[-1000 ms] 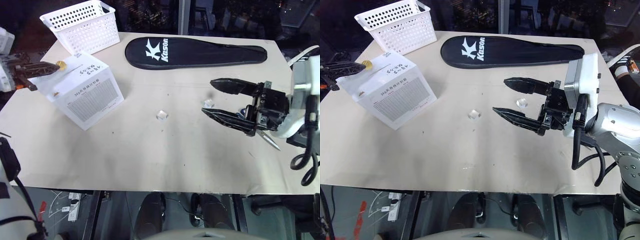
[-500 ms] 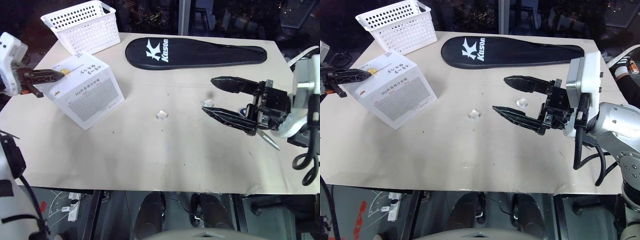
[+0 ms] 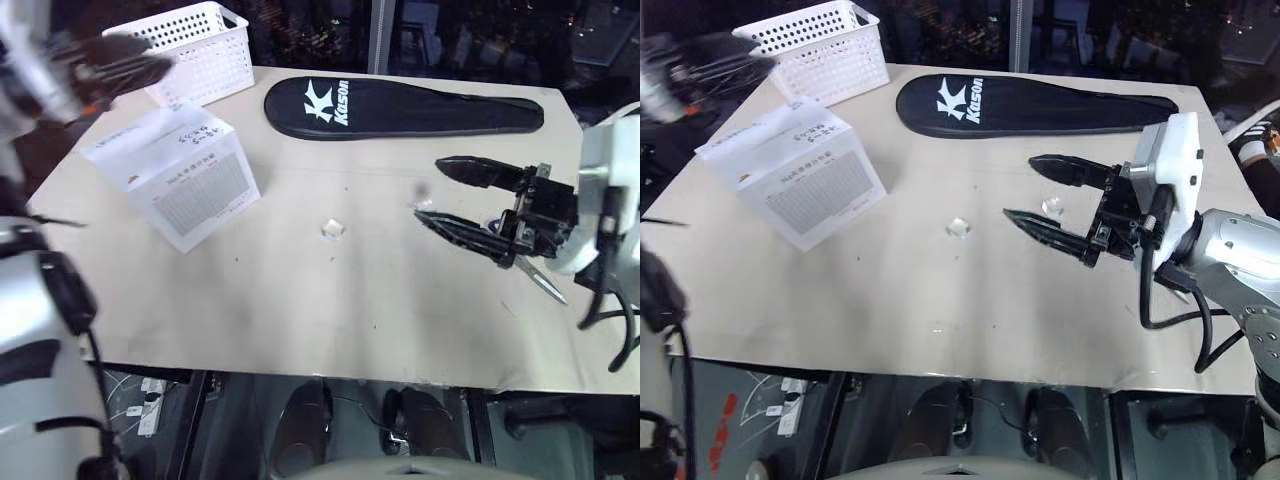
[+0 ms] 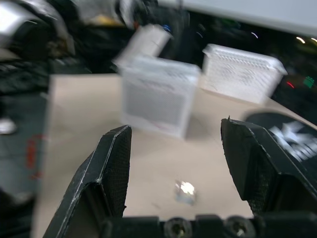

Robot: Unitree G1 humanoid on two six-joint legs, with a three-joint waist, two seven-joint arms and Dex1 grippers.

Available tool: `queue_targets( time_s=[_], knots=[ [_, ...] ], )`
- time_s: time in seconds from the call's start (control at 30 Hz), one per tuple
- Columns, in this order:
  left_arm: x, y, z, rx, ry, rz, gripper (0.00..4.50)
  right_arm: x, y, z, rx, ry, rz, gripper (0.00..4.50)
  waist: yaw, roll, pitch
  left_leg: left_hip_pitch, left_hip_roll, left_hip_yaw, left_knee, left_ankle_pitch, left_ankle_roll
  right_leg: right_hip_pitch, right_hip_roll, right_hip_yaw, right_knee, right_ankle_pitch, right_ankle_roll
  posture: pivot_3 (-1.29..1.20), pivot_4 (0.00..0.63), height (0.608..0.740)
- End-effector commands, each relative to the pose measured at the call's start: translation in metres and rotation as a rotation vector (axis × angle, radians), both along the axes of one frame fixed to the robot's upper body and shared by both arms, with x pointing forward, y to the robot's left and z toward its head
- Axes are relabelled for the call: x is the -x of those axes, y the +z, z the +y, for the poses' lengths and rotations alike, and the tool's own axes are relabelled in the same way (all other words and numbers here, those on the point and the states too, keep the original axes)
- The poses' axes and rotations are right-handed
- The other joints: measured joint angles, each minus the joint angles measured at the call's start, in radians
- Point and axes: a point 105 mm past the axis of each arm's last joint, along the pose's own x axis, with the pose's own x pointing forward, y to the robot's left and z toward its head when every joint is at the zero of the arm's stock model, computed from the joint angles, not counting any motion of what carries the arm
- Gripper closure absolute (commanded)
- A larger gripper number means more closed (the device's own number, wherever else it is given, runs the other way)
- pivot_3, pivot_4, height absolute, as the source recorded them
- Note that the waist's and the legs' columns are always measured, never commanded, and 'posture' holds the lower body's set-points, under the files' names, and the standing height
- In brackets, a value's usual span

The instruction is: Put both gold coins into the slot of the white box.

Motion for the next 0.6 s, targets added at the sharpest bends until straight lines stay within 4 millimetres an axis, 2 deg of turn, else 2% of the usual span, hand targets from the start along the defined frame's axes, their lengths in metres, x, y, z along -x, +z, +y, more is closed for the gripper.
queue_targets(
  time_s=[0.03,0.1,0.2,0.23,0.27,0.3,0.33,0.37,0.43,0.6],
  knots=[
    [0.023,-0.011,-0.057,0.064,-0.001,-0.071,1.77,-0.003,-0.006,-0.021,-0.004,-0.134,-0.029,1.42,-0.008,0.000,-0.001,0.001,0.000,0.001,0.000,0.000,0.000,0.001,0.000,0.002,0.000,0.001,0.001,0.00,0.150,0.740],
    [0.028,-0.035,-0.068,0.106,0.079,-0.047,1.77,0.002,-0.020,-0.028,0.005,-0.155,0.007,1.42,-0.019,0.000,0.000,0.002,-0.001,0.001,0.001,0.001,-0.002,0.002,0.001,0.004,0.000,0.002,-0.001,0.00,0.150,0.740],
    [0.051,-0.073,-0.085,0.209,-0.026,0.099,1.77,0.005,-0.039,-0.047,-0.004,-0.228,0.084,1.42,-0.040,-0.001,0.000,0.003,0.000,0.003,-0.001,0.001,-0.003,0.000,0.004,0.007,0.001,0.002,-0.001,0.00,0.150,0.740],
    [0.057,-0.088,-0.084,0.221,-0.020,0.140,1.23,0.006,-0.047,-0.054,0.006,-0.258,0.103,0.87,-0.040,0.000,0.000,0.005,0.000,0.002,-0.002,0.001,-0.003,0.000,0.006,0.009,0.003,0.002,-0.001,0.00,0.150,0.740],
    [0.060,-0.100,-0.082,0.214,-0.002,0.172,0.86,0.009,-0.053,-0.059,0.019,-0.276,0.115,0.47,-0.040,0.000,0.000,0.005,0.000,0.002,-0.002,0.001,-0.003,-0.001,0.007,0.009,0.003,0.001,0.000,0.00,0.150,0.740],
    [0.065,-0.115,-0.080,0.174,0.014,0.196,0.63,0.010,-0.059,-0.066,0.035,-0.305,0.123,0.25,-0.039,0.000,0.000,0.008,0.000,0.002,-0.003,0.001,-0.003,0.000,0.008,0.009,0.003,-0.001,0.002,0.00,0.150,0.740],
    [0.070,-0.129,-0.075,0.133,0.041,0.214,0.14,0.010,-0.065,-0.076,0.057,-0.359,0.115,0.00,-0.037,0.000,-0.001,0.010,0.000,0.002,-0.004,0.001,-0.002,0.002,0.008,0.009,0.003,-0.001,0.002,0.00,0.150,0.740],
    [0.074,-0.140,-0.070,0.118,0.064,0.240,0.06,0.013,-0.072,-0.083,0.074,-0.382,0.126,0.00,-0.036,0.001,0.000,0.017,0.000,0.003,-0.006,0.000,-0.002,0.007,0.008,0.009,0.003,-0.002,0.001,0.00,0.150,0.740],
    [0.086,-0.163,-0.059,0.064,0.084,0.285,0.06,0.024,-0.085,-0.093,0.101,-0.398,0.167,0.00,-0.033,0.001,-0.001,0.022,0.001,0.003,-0.007,0.000,-0.001,0.011,0.007,0.008,0.002,-0.003,-0.001,0.00,0.150,0.740],
    [0.102,-0.193,-0.036,0.021,0.146,0.360,0.06,0.043,-0.102,-0.113,0.109,-0.450,0.235,0.00,-0.024,0.004,-0.003,0.021,0.001,-0.001,-0.003,-0.003,-0.006,0.013,-0.002,0.005,0.000,-0.004,-0.004,0.00,0.150,0.740]
  ],
)
